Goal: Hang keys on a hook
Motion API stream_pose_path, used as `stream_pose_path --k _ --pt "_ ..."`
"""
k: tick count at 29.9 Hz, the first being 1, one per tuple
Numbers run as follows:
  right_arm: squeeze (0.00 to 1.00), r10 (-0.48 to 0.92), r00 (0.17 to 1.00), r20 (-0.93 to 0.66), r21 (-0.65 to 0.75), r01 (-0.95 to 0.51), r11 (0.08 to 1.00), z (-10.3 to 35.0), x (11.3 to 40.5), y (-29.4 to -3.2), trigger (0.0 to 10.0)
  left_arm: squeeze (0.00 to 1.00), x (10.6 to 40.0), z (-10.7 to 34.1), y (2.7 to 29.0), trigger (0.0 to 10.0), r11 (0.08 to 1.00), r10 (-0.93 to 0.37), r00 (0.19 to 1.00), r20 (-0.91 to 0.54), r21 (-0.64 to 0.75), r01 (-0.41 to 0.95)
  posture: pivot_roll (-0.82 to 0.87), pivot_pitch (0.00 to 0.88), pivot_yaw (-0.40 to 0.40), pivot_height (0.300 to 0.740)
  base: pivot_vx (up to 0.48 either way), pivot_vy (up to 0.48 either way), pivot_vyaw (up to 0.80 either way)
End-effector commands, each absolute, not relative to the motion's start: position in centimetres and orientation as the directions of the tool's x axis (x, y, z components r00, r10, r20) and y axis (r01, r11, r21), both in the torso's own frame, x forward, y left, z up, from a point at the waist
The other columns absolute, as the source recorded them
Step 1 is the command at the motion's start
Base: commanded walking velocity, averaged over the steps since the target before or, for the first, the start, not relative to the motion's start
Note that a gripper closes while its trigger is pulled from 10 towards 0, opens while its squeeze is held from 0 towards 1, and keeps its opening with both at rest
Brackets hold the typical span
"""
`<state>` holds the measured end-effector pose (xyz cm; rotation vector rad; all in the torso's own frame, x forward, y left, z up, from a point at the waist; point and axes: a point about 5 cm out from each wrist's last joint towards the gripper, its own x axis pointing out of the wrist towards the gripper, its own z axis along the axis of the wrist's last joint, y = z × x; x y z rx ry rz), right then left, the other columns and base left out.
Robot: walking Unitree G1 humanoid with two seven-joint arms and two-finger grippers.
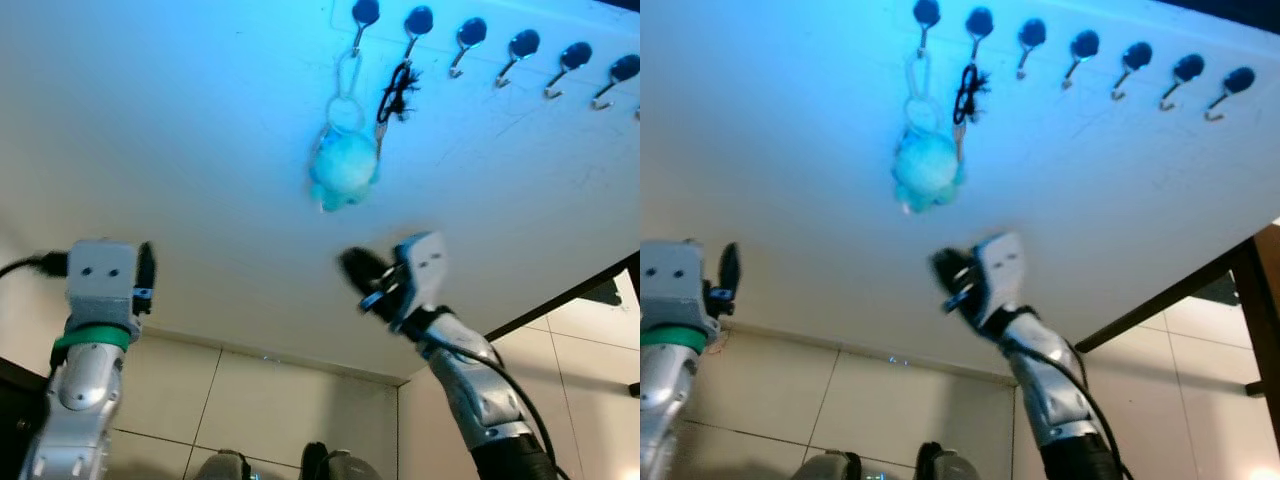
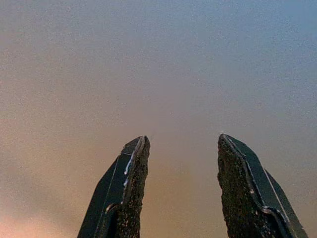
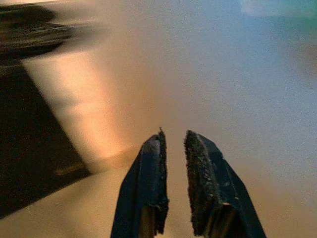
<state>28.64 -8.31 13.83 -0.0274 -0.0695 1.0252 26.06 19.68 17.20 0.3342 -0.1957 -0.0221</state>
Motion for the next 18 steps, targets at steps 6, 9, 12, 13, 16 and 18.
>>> stream_pose_path --k 6,9,12,13,16,18 --pt "0.0 0.991 0.13 -0.007 0.048 -0.99 0.13 14.1 26.0 -8.4 10.0 0.0 26.4 21.0 16.5 10.0 0.889 -0.357 0.906 0.229 0.381 0.254 0.19 0.088 -0.008 0.74 0.0 0.0 0.0" --pt "0.0 0.999 -0.001 0.051 0.107 -0.994 -0.006 15.9 25.0 -9.0 10.0 0.0 27.2 22.5 17.1 10.0 0.894 -0.351 0.899 0.262 0.38 0.239 0.18 0.08 0.005 0.74 0.0 0.0 0.0" --pt "0.0 0.976 -0.139 0.165 0.155 -0.974 -0.165 18.6 24.1 -8.7 10.0 0.0 28.4 22.9 17.5 10.0 0.904 -0.343 0.9 0.268 0.356 0.238 0.16 0.07 0.026 0.74 0.0 0.0 0.0" --pt "0.0 0.976 -0.139 0.165 0.155 -0.974 -0.165 18.6 24.1 -8.7 10.0 0.0 28.4 22.9 17.5 10.0 0.904 -0.343 0.9 0.268 0.356 0.238 0.16 0.07 0.026 0.74 0.0 0.0 0.0" --pt "0.0 0.966 -0.154 0.209 0.137 -0.973 -0.185 19.9 24.6 -7.8 10.0 0.0 29.6 23.1 16.9 10.0 0.896 -0.355 0.895 0.269 0.371 0.244 0.16 0.062 0.029 0.74 0.0 0.0 0.0" --pt "0.0 0.973 -0.119 0.198 0.104 -0.985 -0.141 19.9 25.4 -7.5 10.0 0.0 30.0 23.4 16.6 10.0 0.894 -0.359 0.892 0.274 0.375 0.245 0.16 0.058 0.031 0.74 0.0 0.0 0.0"
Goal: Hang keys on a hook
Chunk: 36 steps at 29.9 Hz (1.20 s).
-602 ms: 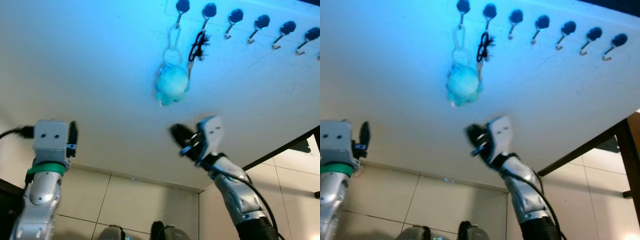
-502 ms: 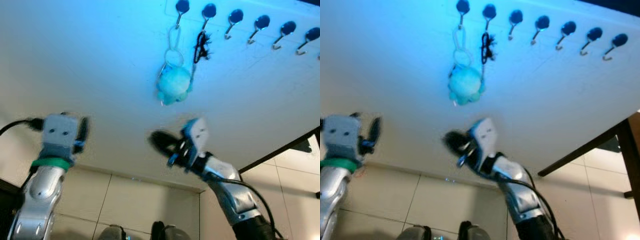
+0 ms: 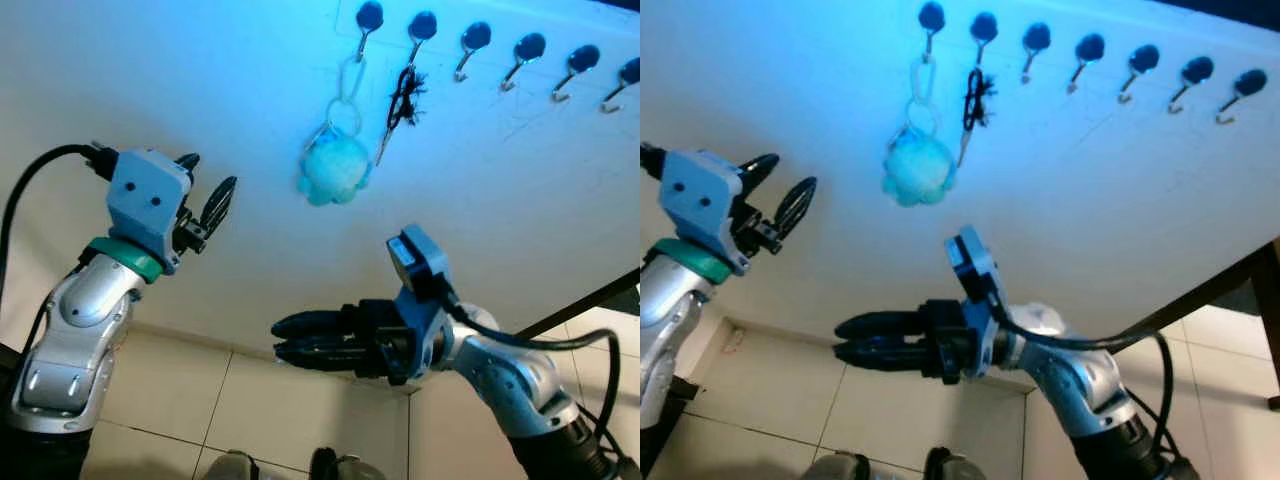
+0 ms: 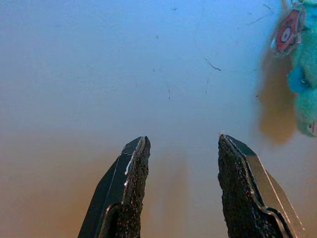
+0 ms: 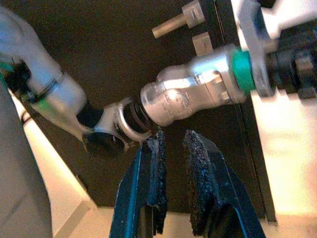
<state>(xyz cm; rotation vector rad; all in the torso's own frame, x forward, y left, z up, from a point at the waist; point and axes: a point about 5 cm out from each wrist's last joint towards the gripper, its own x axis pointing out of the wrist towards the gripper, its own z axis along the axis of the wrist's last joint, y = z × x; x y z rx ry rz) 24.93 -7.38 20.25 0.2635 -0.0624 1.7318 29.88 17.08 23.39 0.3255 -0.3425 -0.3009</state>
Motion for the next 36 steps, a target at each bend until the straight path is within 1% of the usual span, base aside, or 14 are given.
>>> stream_pose_path --k 1,3,6,8,9,10,12,14,15,17,19,25,29,36 --pt "0.0 0.988 0.008 0.157 0.058 -0.998 -0.002 18.9 26.8 -7.4 10.0 0.0 30.5 23.2 17.0 10.0 0.907 -0.316 0.907 0.279 0.37 0.203 0.16 0.045 0.036 0.74 0.0 0.0 0.0" --pt "0.0 0.97 0.239 0.042 0.027 -0.971 0.238 15.3 28.4 -8.1 10.0 0.0 30.6 21.6 18.6 10.0 0.931 -0.186 0.948 0.256 0.354 0.087 0.15 0.031 0.035 0.74 0.0 0.0 0.0" --pt "0.0 0.948 0.318 -0.011 0.022 -0.948 0.318 13.6 28.6 -8.5 10.0 0.0 30.3 20.5 19.3 10.0 0.934 -0.135 0.962 0.238 0.355 0.043 0.15 0.024 0.033 0.74 0.0 0.0 0.0" --pt "0.0 0.865 0.49 -0.109 0.065 -0.865 0.498 9.5 28.4 -10.1 10.0 0.0 29.3 17.0 20.3 10.0 0.94 -0.042 0.987 0.154 0.34 -0.013 0.15 0.009 0.025 0.74 0.0 0.0 0.0" --pt "0.0 0.865 0.49 -0.109 0.065 -0.865 0.498 9.5 28.4 -10.1 10.0 0.0 29.3 17.0 20.3 10.0 0.94 -0.042 0.987 0.154 0.34 -0.013 0.15 0.009 0.025 0.74 0.0 0.0 0.0" --pt "0.0 0.77 0.619 -0.153 0.113 -0.763 0.636 7.4 28.4 -11.5 10.0 0.0 28.4 14.2 20.6 10.0 0.94 0.007 0.997 0.083 0.339 -0.035 0.15 0.0 0.018 0.74 0.0 0.0 0.0" --pt "0.0 0.77 0.619 -0.153 0.113 -0.763 0.636 7.4 28.4 -11.5 10.0 0.0 28.4 14.2 20.6 10.0 0.94 0.007 0.997 0.083 0.339 -0.035 0.15 0.0 0.018 0.74 0.0 0.0 0.0" --pt "0.0 0.41 0.869 -0.278 0.14 -0.386 0.912 3.7 28.5 -15.7 10.0 0.0 25.9 7.9 20.5 10.0 0.947 0.1 0.99 -0.099 0.316 -0.064 0.14 0.0 0.008 0.74 0.0 0.0 0.0" --pt "0.0 0.41 0.869 -0.278 0.14 -0.386 0.912 3.7 28.5 -15.7 10.0 0.0 25.9 7.9 20.5 10.0 0.947 0.1 0.99 -0.099 0.316 -0.064 0.14 0.0 0.008 0.74 0.0 0.0 0.0" --pt "0.0 0.145 0.934 -0.327 0.171 -0.093 0.981 2.7 28.7 -18.7 10.0 0.0 24.9 5.3 20.0 10.0 0.955 0.151 0.974 -0.17 0.281 -0.099 0.13 0.0 0.0 0.74 0.0 0.0 0.0" --pt "0.0 0.1 0.942 -0.321 0.175 -0.044 0.984 2.9 28.9 -19.2 10.0 0.0 25.2 5.5 19.7 10.0 0.957 0.163 0.974 -0.156 0.267 -0.117 0.14 0.0 -0.002 0.74 0.0 0.0 0.0" --pt "0.0 0.082 0.958 -0.273 0.138 -0.045 0.989 3.8 29.8 -19.4 10.0 0.0 26.0 6.7 19.6 10.0 0.956 0.173 0.98 -0.095 0.255 -0.144 0.15 0.0 -0.011 0.74 0.0 0.0 0.0" --pt "0.0 0.137 0.982 -0.128 0.098 -0.125 0.987 6.8 32.6 -17.9 10.0 0.0 29.1 12.6 21.1 10.0 0.941 0.135 0.981 0.138 0.294 -0.171 0.14 0.0 0.033 0.74 0.0 0.0 0.0" --pt "0.0 0.167 0.984 -0.067 0.021 -0.166 0.986 7.7 33.7 -15.6 10.0 0.0 31.3 14.1 20.4 10.0 0.941 0.08 0.976 0.202 0.308 -0.141 0.1 0.0 0.095 0.74 0.0 0.0 0.0"
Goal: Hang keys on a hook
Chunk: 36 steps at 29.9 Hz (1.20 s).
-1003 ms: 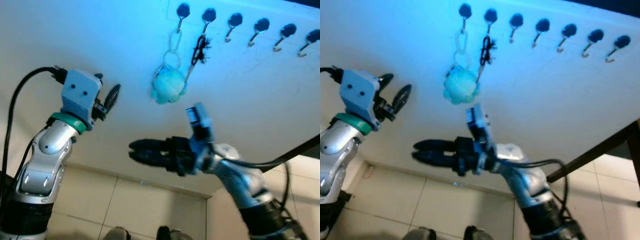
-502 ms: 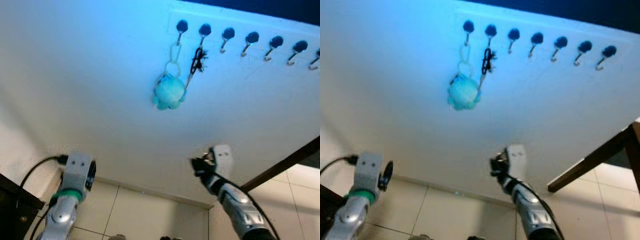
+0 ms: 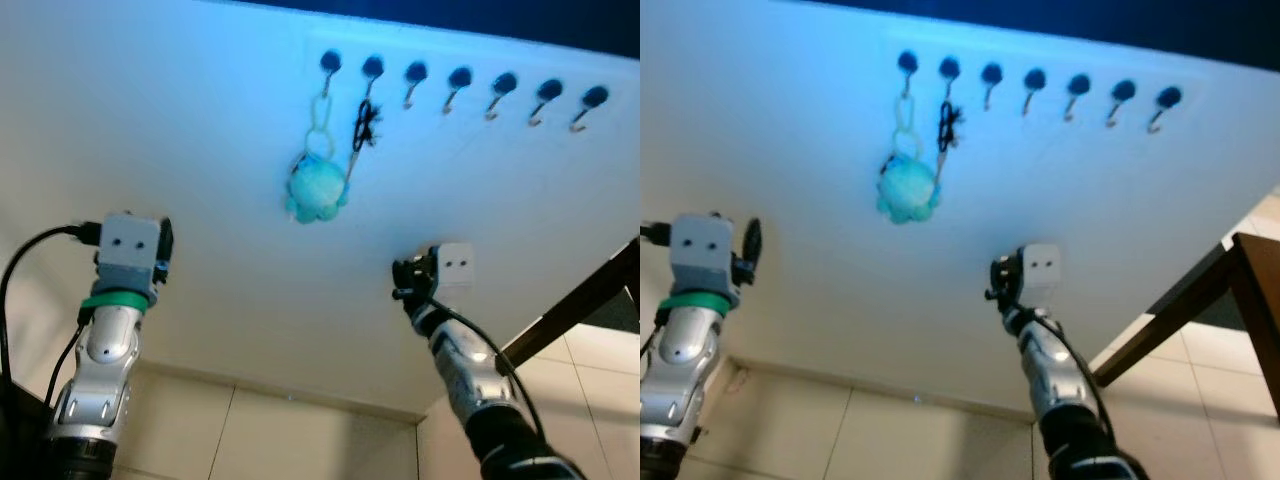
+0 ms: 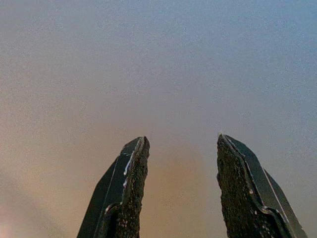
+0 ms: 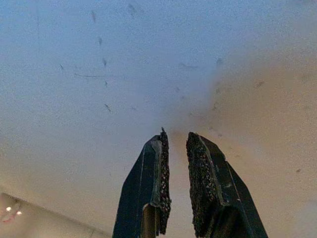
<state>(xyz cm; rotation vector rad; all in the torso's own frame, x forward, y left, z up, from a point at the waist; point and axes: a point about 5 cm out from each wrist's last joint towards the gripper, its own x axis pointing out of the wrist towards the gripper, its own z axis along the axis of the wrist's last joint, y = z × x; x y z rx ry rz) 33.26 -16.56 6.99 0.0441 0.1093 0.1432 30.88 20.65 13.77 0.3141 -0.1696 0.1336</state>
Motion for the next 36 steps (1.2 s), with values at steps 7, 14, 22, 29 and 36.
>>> stream_pose_path --k 7,14,22,29,36 --pt "0.0 0.191 0.982 0.011 0.015 -0.191 0.981 8.6 33.9 -14.8 10.0 0.0 32.2 15.7 19.8 10.0 0.934 0.006 0.972 0.235 0.345 -0.089 0.09 0.0 0.177 0.74 0.0 0.0 0.0" --pt "0.0 0.236 0.972 -0.015 -0.01 -0.236 0.972 7.2 32.7 -14.6 10.0 0.0 31.9 15.2 20.9 10.0 0.931 0.023 0.977 0.214 0.352 -0.099 0.08 0.0 0.14 0.74 0.0 0.0 0.0" --pt "0.0 0.107 0.989 -0.105 -0.072 -0.115 0.991 4.3 30.2 -18.0 10.0 0.0 28.9 9.3 20.1 10.0 0.952 0.075 0.996 0.048 0.295 -0.086 0.08 0.0 0.053 0.74 0.0 0.0 0.0" --pt "0.0 0.038 0.996 -0.084 -0.099 -0.047 0.994 3.3 27.9 -19.0 10.0 0.0 26.7 6.2 19.1 10.0 0.96 0.099 0.995 -0.032 0.266 -0.086 0.05 0.0 0.0 0.74 0.0 0.0 0.0" --pt "0.0 0.011 1.0 -0.015 -0.14 -0.013 0.99 4.6 28.9 -19.2 10.0 0.0 27.4 6.3 18.3 10.0 0.961 0.108 0.994 -0.029 0.258 -0.097 0.07 0.0 0.003 0.74 0.0 0.0 0.0"
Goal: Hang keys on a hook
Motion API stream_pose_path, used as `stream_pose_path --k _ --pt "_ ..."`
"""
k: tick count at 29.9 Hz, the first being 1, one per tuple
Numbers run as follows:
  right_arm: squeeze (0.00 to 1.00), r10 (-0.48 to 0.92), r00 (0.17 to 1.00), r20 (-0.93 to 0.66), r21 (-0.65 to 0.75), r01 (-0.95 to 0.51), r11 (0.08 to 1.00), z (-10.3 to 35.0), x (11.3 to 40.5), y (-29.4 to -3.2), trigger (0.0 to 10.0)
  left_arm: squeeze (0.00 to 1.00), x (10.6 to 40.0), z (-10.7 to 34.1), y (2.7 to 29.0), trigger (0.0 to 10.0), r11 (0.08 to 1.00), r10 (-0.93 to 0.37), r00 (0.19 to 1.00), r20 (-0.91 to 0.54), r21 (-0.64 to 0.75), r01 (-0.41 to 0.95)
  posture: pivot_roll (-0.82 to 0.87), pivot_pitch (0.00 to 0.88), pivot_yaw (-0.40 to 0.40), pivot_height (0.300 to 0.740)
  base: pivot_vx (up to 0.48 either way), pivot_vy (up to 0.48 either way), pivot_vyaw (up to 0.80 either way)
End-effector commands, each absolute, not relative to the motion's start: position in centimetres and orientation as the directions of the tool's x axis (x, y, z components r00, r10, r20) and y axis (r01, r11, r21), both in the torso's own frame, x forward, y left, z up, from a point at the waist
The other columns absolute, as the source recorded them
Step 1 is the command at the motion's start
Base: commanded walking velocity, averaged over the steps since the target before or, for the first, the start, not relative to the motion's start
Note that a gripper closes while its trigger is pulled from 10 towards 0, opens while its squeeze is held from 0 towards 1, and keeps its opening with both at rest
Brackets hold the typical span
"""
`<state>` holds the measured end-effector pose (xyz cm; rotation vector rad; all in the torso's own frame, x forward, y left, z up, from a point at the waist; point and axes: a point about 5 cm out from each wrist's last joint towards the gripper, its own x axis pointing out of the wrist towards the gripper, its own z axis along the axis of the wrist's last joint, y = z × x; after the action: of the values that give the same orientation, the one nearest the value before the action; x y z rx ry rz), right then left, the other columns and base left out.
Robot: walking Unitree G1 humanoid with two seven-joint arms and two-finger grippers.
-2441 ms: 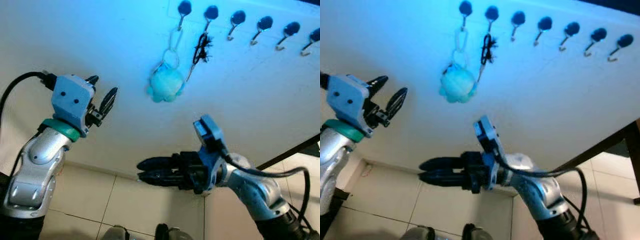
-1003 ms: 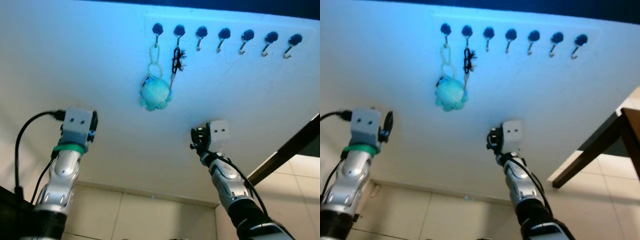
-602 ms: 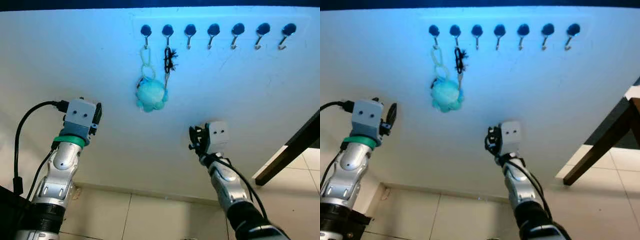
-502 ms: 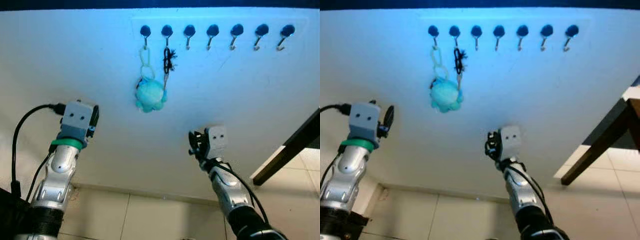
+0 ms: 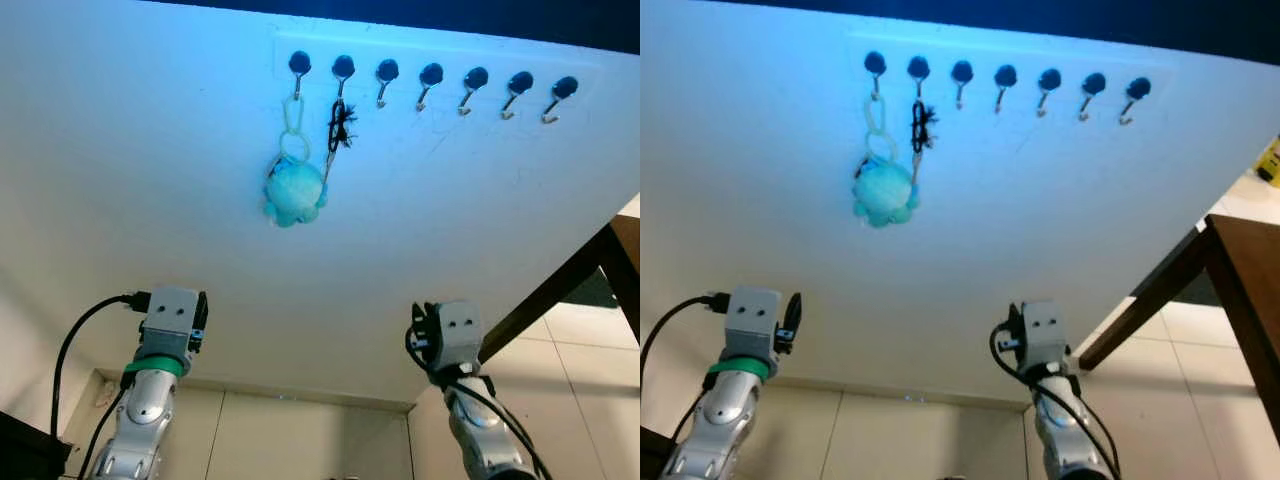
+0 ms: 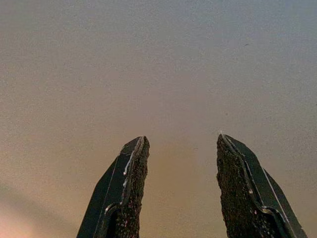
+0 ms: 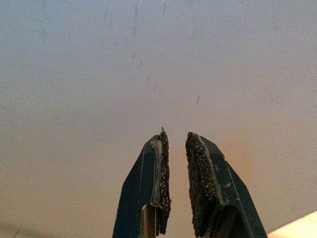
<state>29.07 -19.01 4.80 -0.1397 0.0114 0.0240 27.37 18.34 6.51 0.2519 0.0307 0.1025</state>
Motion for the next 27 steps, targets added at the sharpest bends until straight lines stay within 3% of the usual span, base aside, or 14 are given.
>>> stream_pose_path --k 1,12,17,27 --pt "0.0 0.006 1.0 -0.025 -0.12 -0.009 0.993 4.5 29.1 -19.0 10.0 0.0 27.7 6.9 18.6 10.0 0.961 0.121 0.993 -0.009 0.253 -0.115 0.07 0.0 0.003 0.74 0.0 0.0 0.0" --pt "0.0 0.032 0.998 -0.048 -0.112 -0.037 0.993 3.5 27.8 -17.7 10.0 0.0 28.3 8.2 18.6 10.0 0.965 0.115 0.993 0.035 0.234 -0.12 0.06 0.0 0.023 0.74 -0.05 0.0 0.0" --pt "0.0 0.042 0.999 -0.002 -0.099 -0.042 0.994 4.4 28.8 -16.5 10.0 0.0 28.3 8.6 18.5 10.0 0.96 0.097 0.993 0.061 0.258 -0.11 0.07 0.0 0.034 0.74 -0.432 0.0 0.0" --pt "0.0 0.011 0.998 0.06 -0.084 -0.006 0.996 6.1 29.9 -17.1 10.0 0.0 28.5 10.0 18.3 10.0 0.961 0.081 0.991 0.106 0.255 -0.106 0.09 0.0 0.029 0.74 -0.472 0.0 0.0"
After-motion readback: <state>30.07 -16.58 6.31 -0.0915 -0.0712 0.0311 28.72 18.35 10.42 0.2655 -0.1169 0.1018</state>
